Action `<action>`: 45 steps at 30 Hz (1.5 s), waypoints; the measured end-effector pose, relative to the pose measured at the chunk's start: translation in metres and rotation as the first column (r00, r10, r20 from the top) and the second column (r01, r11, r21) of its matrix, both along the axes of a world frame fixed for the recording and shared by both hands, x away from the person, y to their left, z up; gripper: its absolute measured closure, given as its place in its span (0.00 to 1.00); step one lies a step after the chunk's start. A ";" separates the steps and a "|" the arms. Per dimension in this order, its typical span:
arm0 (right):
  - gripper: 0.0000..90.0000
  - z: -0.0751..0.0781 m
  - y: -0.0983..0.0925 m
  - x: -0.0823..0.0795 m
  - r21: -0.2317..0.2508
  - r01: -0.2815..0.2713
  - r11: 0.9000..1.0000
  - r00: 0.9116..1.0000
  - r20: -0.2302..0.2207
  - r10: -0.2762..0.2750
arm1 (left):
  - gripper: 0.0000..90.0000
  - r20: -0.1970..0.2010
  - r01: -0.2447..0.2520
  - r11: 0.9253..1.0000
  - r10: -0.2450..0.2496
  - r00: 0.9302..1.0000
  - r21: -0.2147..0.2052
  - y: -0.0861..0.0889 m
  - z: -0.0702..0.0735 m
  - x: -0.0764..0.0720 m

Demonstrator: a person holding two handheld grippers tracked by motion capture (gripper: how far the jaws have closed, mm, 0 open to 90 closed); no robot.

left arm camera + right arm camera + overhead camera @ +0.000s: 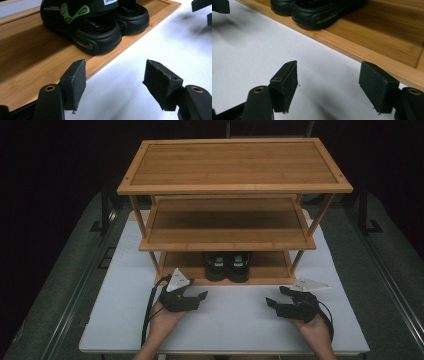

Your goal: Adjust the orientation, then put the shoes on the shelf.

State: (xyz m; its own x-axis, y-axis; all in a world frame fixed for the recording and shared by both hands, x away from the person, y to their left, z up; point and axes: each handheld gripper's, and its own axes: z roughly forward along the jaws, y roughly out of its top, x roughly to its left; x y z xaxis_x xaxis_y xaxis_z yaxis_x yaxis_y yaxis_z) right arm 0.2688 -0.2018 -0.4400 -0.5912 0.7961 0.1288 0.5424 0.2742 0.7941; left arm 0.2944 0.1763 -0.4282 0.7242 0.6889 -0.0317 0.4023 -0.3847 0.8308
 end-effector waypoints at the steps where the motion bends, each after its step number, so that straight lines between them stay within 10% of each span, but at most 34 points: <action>1: 0.34 0.000 -0.001 -0.001 0.003 -0.001 1.000 1.000 0.001 0.001 | 0.37 0.002 -0.001 1.000 0.001 1.000 0.000 0.002 0.001 -0.001; 45: 0.31 -0.009 -0.047 -0.029 0.035 -0.001 0.999 1.000 0.008 0.001 | 0.27 -0.021 -0.057 0.998 0.057 0.998 -0.003 0.062 -0.006 -0.016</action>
